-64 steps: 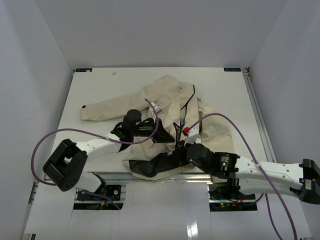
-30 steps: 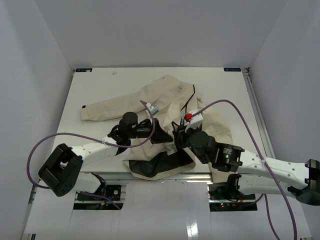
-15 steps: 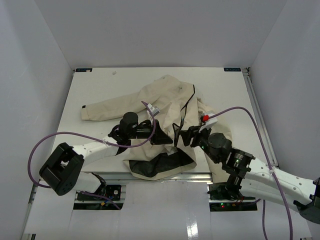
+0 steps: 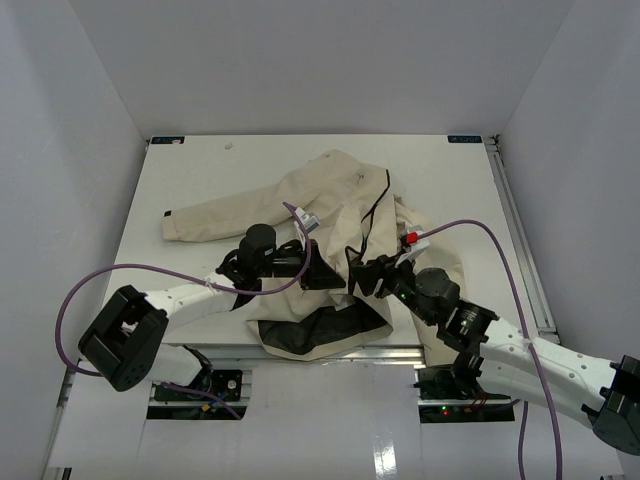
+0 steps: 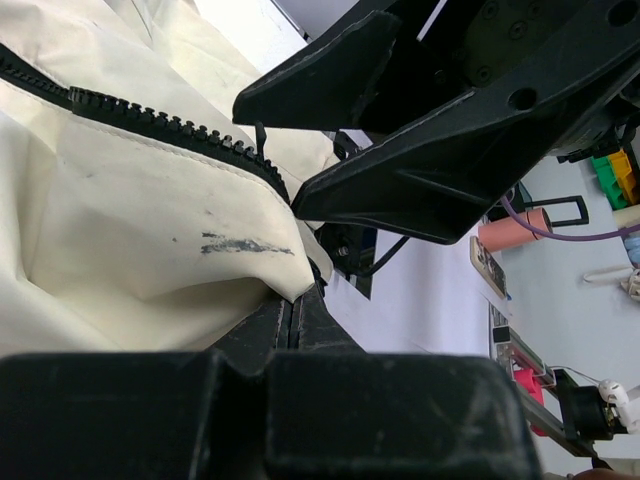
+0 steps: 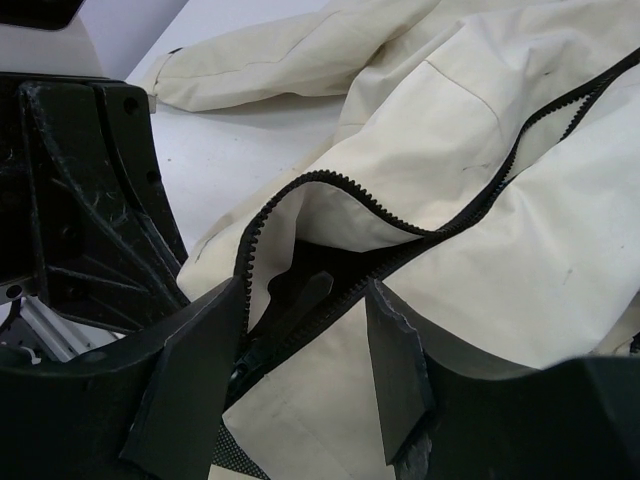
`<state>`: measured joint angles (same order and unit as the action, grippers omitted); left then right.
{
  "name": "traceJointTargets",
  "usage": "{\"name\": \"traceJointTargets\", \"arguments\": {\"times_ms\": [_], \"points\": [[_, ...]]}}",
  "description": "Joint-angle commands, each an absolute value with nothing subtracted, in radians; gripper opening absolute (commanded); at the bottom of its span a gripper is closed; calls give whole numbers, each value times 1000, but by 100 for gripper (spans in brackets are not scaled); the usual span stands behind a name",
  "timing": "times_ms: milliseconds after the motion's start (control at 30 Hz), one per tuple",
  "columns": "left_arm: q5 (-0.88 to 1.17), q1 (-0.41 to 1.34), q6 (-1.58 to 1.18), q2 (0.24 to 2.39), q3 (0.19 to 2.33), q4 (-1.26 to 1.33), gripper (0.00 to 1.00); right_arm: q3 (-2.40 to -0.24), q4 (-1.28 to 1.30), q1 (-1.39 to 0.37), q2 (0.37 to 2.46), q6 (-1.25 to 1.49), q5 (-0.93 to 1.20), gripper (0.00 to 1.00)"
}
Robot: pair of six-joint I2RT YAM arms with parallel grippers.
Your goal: Zip up the jacket
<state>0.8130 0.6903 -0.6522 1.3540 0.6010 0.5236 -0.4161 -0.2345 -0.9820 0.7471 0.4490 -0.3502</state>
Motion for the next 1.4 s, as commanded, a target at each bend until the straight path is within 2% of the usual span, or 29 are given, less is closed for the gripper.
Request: {"name": "traceJointTargets", "arguments": {"times_ms": [0, 500, 633, 967, 1033, 1067, 1167, 1367], "points": [[842, 690, -659, 1348, 608, 552, 0, -410, -369, -979, 766, 477, -325, 58], [864, 690, -680, 1338, 600, 589, 0, -333, -493, -973, 770, 491, -306, 54], [865, 690, -682, 1335, 597, 594, 0, -295, -546, -965, 756, 501, -291, 49], [873, 690, -697, 1341, 591, 617, 0, -268, -597, -943, 764, 521, -248, 32], [873, 690, -698, 1341, 591, 618, 0, -269, -606, -942, 765, 518, -242, 25], [873, 690, -698, 1342, 591, 617, 0, -270, -610, -942, 762, 517, -242, 15], [879, 690, -701, 1347, 594, 617, 0, -278, -617, -942, 759, 506, -242, 8], [904, 690, -717, 1359, 597, 622, 0, -333, -614, -937, 765, 436, -250, 8]]}}
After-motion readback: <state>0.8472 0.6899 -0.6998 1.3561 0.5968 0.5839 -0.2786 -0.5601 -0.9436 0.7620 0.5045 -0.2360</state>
